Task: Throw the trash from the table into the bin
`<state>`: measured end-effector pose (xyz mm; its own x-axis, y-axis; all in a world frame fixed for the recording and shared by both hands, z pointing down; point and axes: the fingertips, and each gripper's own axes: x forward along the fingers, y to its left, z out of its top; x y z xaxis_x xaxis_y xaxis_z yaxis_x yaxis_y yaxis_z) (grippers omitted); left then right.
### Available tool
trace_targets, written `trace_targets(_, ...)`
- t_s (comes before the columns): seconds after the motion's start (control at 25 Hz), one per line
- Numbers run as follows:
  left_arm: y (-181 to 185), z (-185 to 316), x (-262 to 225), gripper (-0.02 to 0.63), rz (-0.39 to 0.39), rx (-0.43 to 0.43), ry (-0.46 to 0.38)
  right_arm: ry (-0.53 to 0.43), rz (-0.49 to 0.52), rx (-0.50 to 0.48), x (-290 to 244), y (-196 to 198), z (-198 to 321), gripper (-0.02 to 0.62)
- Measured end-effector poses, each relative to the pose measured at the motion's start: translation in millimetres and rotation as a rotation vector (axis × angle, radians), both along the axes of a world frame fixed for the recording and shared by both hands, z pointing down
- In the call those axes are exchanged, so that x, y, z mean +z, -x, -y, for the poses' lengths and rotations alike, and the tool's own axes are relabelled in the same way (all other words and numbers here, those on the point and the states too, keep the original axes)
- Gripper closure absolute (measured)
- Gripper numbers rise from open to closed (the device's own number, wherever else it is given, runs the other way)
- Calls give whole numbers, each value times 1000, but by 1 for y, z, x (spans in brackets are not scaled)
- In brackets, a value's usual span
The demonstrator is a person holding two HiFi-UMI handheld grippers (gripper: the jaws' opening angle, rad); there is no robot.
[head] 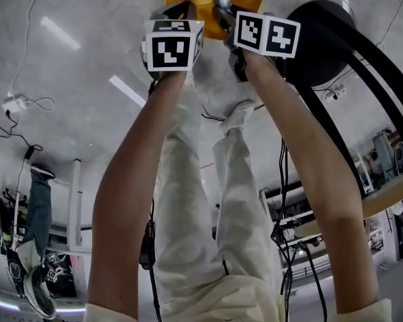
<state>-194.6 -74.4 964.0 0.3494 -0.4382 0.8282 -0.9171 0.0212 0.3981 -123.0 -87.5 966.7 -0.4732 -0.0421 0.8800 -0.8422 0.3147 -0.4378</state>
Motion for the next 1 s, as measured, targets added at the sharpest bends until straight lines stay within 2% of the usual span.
trace_targets(0.24,2,1,10,600,-7,7,43,33,3,21,0,2,-5,424)
trace_targets(0.52,5,-1,15,600,13,41,68,88,50,-42,-1,14,-21,419)
trace_targets(0.84,15,-16,3,600,-6,15,82,67,37,-63,-26,18,-27,426)
trace_targets(1.0,30,-28,4,600,-10,-27,104,66,27,-53,-38,15,-29,430)
